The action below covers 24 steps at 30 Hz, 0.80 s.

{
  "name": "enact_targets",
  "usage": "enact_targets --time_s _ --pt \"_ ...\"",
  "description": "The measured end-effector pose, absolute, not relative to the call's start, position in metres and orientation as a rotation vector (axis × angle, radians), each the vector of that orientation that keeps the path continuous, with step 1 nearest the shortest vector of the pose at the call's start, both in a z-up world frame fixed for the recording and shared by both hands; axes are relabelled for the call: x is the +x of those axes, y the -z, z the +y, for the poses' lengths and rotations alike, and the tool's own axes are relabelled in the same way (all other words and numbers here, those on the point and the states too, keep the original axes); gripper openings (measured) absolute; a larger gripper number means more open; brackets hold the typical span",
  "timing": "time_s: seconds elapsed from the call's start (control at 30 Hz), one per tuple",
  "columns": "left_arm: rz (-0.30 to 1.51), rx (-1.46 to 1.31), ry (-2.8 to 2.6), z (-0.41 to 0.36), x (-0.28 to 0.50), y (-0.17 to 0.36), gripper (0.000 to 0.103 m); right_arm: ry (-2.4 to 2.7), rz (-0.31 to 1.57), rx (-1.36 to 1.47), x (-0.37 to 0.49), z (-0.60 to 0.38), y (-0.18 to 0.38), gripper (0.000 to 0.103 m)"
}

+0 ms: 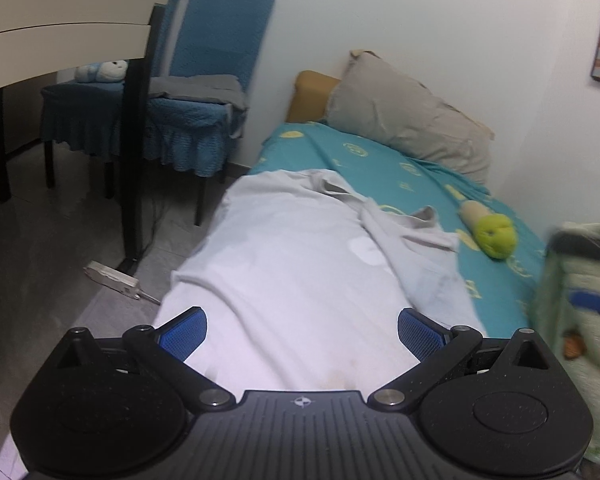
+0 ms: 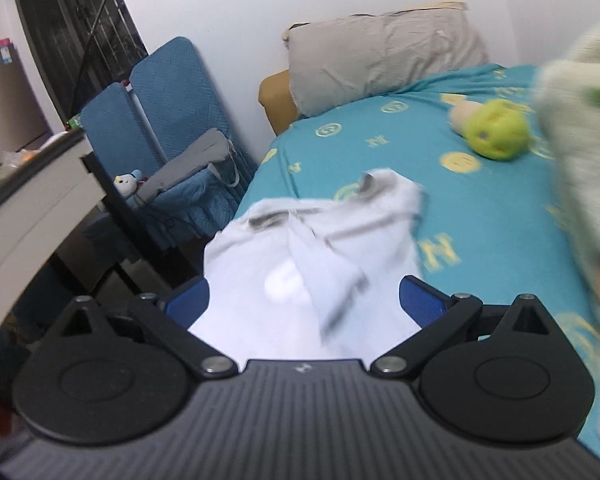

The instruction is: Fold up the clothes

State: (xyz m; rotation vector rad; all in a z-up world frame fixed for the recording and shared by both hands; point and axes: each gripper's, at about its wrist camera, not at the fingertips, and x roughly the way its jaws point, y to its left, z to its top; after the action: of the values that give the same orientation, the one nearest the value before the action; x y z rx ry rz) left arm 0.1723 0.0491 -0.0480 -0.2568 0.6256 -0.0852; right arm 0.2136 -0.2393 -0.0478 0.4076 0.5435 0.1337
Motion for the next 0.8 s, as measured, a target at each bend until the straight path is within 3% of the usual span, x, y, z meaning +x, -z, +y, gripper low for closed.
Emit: enact_targets --time_s 0.2,0.47,0.67,0.8 --pt "0.634 -0.26 0.212 0.033 0.132 0.032 0.102 -0.066 0.488 0.484 0.091 -0.279 0.025 0.103" --pt "0.738 -0.223 0.472 -0.039 0.083 0.036 0.09 0.061 0.347 0.438 0.044 -0.329 0.013 0.103" --pt "0.866 -0.204 0.678 -0.111 0.046 0.058 0.072 0.114 0.37 0.487 0.051 -0.37 0.032 0.103" --pt "0.912 -0.085 0.743 -0.153 0.03 0.081 0.048 0.11 0.374 0.539 0.053 -0.383 0.041 0.103"
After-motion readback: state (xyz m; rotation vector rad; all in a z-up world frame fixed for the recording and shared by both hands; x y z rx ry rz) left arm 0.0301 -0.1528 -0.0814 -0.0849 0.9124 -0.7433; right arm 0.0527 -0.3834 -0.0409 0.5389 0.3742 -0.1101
